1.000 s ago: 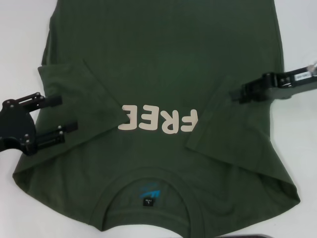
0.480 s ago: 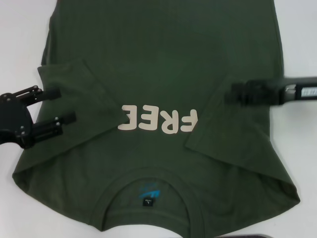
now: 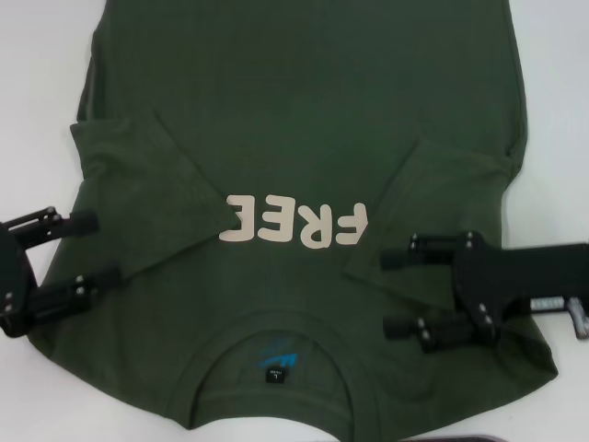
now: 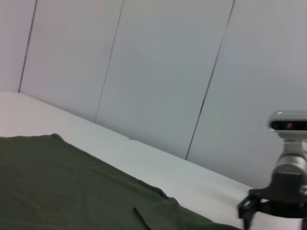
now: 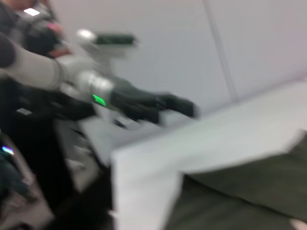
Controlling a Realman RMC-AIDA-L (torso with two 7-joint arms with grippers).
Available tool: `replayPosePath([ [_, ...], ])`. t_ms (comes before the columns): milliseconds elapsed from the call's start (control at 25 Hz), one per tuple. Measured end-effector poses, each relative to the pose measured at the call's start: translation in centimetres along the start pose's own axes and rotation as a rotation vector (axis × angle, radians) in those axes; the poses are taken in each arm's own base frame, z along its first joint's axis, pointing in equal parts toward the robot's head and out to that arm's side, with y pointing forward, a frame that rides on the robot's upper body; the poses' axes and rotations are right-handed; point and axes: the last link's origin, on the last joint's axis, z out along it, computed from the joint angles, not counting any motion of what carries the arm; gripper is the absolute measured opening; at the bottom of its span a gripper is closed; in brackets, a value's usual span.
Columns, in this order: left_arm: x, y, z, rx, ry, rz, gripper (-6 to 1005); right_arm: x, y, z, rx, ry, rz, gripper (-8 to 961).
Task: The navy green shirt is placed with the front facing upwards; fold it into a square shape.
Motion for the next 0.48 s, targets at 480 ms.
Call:
replayPosePath([
  [480,1.0,-1.4,-2.8,0.103,-0.071,-0.581,705,-1.1,0.2,0.3,-0.055,-0.031,0.219,851],
])
